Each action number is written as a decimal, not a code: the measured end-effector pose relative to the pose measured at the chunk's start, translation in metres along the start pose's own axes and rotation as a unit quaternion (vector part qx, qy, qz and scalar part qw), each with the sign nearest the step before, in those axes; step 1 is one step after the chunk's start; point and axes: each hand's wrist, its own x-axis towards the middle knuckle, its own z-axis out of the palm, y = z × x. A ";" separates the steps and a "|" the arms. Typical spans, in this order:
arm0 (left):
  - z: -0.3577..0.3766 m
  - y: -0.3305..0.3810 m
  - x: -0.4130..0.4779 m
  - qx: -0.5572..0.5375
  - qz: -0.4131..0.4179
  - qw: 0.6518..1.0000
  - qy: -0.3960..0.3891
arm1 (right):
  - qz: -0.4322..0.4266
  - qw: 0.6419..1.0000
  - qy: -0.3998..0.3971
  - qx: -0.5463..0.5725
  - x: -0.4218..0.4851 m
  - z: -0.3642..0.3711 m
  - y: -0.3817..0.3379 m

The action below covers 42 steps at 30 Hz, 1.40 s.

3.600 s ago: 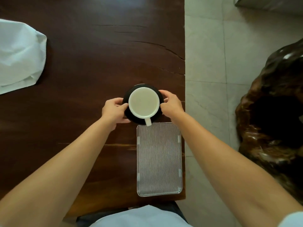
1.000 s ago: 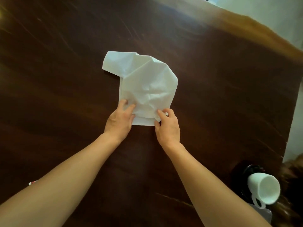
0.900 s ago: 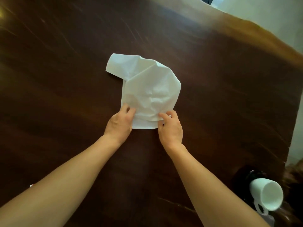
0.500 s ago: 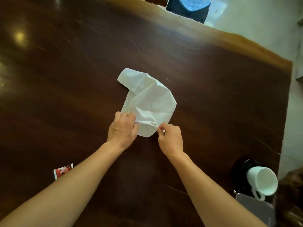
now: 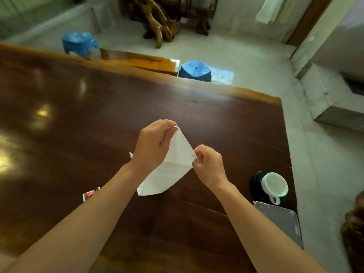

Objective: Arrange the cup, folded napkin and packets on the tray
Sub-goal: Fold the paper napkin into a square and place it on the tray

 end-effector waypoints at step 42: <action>-0.174 -0.076 -0.095 -0.043 -0.145 0.987 -0.050 | 0.067 0.980 0.186 -0.034 -0.117 -0.104 0.029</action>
